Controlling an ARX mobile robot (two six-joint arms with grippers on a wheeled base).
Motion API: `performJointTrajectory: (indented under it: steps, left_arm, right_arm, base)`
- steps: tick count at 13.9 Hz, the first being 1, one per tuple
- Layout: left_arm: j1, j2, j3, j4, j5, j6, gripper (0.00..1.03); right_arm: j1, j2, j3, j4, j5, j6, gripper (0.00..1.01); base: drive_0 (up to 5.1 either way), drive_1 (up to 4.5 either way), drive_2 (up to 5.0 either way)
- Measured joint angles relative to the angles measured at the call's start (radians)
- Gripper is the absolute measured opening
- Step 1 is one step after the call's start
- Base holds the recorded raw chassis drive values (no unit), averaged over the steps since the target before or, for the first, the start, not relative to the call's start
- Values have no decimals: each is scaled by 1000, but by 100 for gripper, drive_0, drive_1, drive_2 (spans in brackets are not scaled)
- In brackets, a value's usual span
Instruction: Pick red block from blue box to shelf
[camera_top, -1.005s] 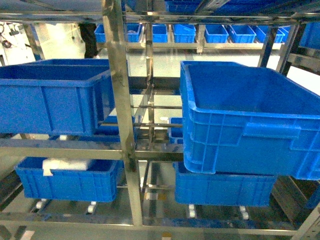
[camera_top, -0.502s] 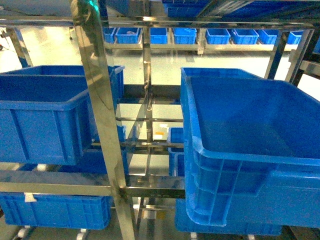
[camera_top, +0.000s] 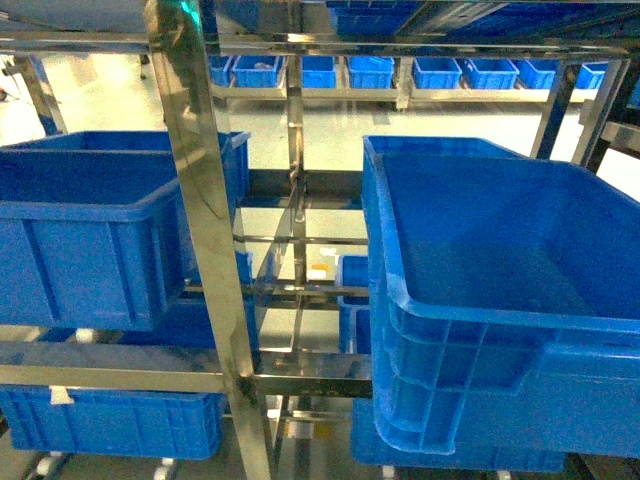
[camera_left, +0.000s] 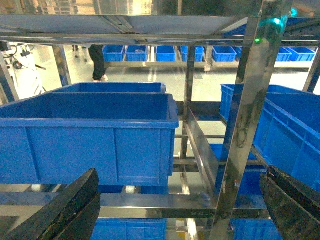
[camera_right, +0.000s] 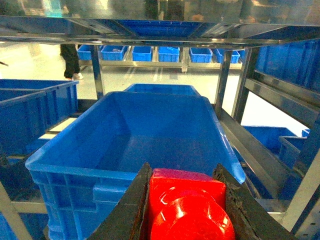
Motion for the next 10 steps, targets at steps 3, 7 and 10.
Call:
performJointTrajectory:
  steps: [3, 7, 10]
  left_arm:
    - [0, 0, 0, 0, 0, 0, 98]
    - [0, 0, 0, 0, 0, 0, 98]
    - [0, 0, 0, 0, 0, 0, 98]
  right_arm:
    - [0, 0, 0, 0, 0, 0, 28]
    - [0, 0, 0, 0, 0, 0, 28]
    - [0, 0, 0, 0, 0, 0, 28]
  base:
    - [0, 0, 0]
    - [0, 0, 0]
    - [0, 0, 0]
